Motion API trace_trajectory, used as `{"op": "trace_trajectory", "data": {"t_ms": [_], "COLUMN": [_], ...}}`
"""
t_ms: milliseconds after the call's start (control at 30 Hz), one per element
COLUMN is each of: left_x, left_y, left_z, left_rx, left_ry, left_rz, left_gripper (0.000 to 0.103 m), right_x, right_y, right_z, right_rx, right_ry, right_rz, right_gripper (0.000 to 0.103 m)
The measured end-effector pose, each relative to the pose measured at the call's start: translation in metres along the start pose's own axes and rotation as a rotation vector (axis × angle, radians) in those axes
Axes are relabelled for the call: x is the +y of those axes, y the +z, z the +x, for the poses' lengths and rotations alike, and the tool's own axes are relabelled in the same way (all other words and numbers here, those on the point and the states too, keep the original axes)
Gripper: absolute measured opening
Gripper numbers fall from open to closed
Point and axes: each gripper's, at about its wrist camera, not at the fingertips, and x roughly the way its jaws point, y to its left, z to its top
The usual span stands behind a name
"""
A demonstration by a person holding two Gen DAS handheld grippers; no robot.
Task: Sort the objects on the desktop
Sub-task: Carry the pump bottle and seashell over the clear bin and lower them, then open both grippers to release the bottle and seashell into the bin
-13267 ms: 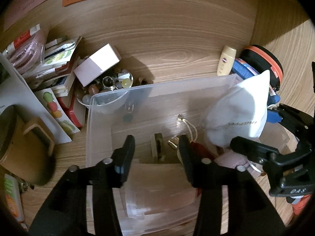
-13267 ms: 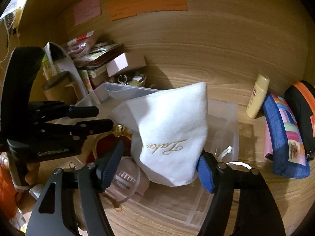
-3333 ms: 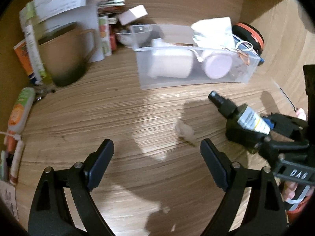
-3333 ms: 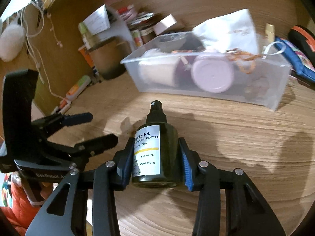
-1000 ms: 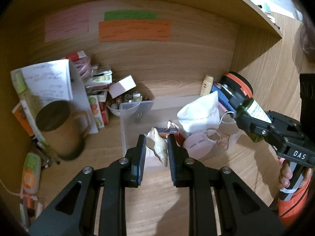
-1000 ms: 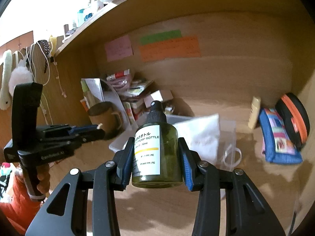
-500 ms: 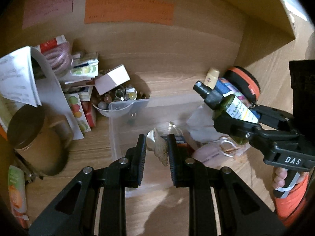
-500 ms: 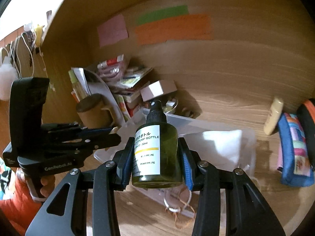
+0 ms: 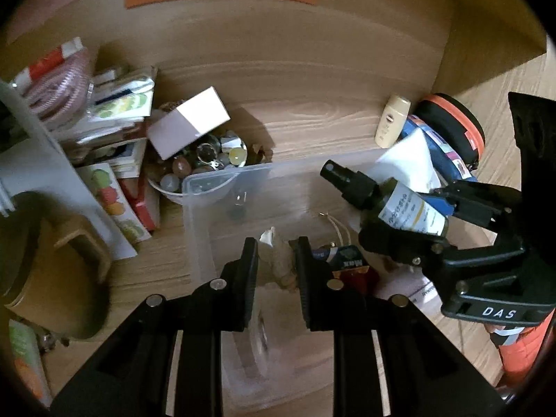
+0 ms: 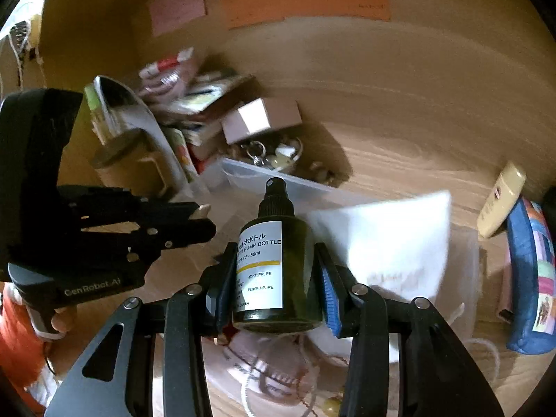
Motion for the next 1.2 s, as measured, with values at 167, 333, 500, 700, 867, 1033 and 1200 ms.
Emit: {"op": "trace_trajectory", "data": {"t_ms": [167, 333, 500, 700, 867, 1033, 1200], "left_x": [-0.002, -0.009, -0.013, -0.008, -0.005, -0.004, -0.002], "left_y": [-0.002, -0.004, -0.003, -0.003, -0.002, 0.001, 0.0], "left_z": [0.013, 0.019, 0.022, 0.016, 0.003, -0.014, -0.035], "left_rx": [0.021, 0.027, 0.015, -0.002, -0.032, -0.07, -0.101], "left_ry": [0.005, 0.038, 0.063, 0.053, 0.046, 0.044, 0.073], "left_rz": [0.015, 0.051, 0.07, 0.052, 0.047, 0.04, 0.034], "left_gripper": [0.021, 0.021, 0.033, 0.05, 0.058, 0.064, 0.079], "right_x": [-0.002, 0.006, 0.017, 0.022, 0.016, 0.019, 0.018], "right_y": [-0.003, -0.007, -0.01, -0.011, -0.008, -0.004, 0.0], "right_z": [0.007, 0.009, 0.008, -0.001, -0.01, -0.015, -0.026], "right_rx": [0.015, 0.017, 0.0, -0.049, -0.078, -0.086, -0.104], "right_ry": [-0.011, -0.026, -0.056, -0.122, -0.092, -0.099, -0.088], "right_rz": [-0.005, -0.053, -0.104, -0.135, -0.096, -0.098, -0.077], "right_gripper": [0.039, 0.044, 0.06, 0.069, 0.076, 0.076, 0.077]}}
